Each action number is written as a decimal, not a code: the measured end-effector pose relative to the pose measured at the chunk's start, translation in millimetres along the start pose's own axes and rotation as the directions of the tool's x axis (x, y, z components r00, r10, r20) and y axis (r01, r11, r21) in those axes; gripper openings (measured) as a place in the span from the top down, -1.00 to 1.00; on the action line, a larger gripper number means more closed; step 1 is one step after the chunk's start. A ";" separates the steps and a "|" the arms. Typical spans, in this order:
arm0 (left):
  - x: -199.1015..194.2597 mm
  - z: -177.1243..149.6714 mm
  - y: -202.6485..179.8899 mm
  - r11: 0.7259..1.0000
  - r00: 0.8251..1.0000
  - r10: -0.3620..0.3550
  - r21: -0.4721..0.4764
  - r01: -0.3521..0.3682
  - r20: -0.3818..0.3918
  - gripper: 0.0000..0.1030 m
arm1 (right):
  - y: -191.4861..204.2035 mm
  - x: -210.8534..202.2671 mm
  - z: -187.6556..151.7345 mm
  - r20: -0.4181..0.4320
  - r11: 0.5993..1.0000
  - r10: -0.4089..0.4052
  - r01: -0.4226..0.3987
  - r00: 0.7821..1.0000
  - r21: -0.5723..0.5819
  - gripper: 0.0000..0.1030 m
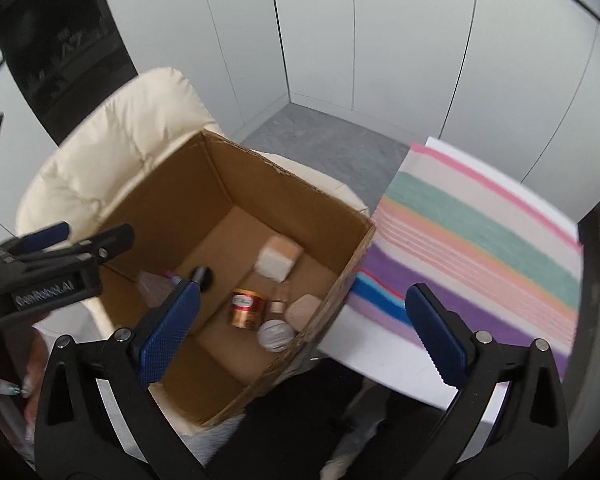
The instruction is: Organize objects
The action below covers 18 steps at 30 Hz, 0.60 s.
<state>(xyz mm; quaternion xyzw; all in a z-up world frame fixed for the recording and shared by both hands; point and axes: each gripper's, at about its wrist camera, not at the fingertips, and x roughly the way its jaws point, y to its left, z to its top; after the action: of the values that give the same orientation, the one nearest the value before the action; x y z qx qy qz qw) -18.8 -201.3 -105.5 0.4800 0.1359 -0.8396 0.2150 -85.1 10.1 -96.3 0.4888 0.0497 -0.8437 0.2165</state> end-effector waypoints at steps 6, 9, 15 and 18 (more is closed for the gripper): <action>-42.8 9.9 -35.3 0.989 0.997 -0.074 0.126 0.071 0.021 -1.00 | -18.7 -31.9 -11.1 0.079 0.993 -0.102 0.097 0.992 0.072 -1.00; -73.0 9.5 -57.6 0.973 0.993 -0.109 0.210 0.098 0.041 -1.00 | -30.4 -56.0 -17.3 0.111 0.978 -0.165 0.149 0.980 0.143 -1.00; -111.1 5.2 -91.3 0.951 0.992 -0.111 0.284 0.122 -0.055 -1.00 | -68.4 -99.5 -29.8 0.015 0.915 -0.090 0.077 0.996 0.397 -1.00; -129.7 -1.6 -105.8 0.943 0.994 -0.092 0.314 0.107 -0.063 -1.00 | -82.4 -128.6 -42.9 0.006 0.864 -0.140 0.119 0.990 0.488 -1.00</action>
<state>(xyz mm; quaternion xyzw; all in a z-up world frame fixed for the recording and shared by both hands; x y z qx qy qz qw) -11.7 -78.5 8.1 0.5206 0.0285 -0.8486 0.0894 -29.6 137.8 -20.2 0.5058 -0.1358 -0.8514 0.0304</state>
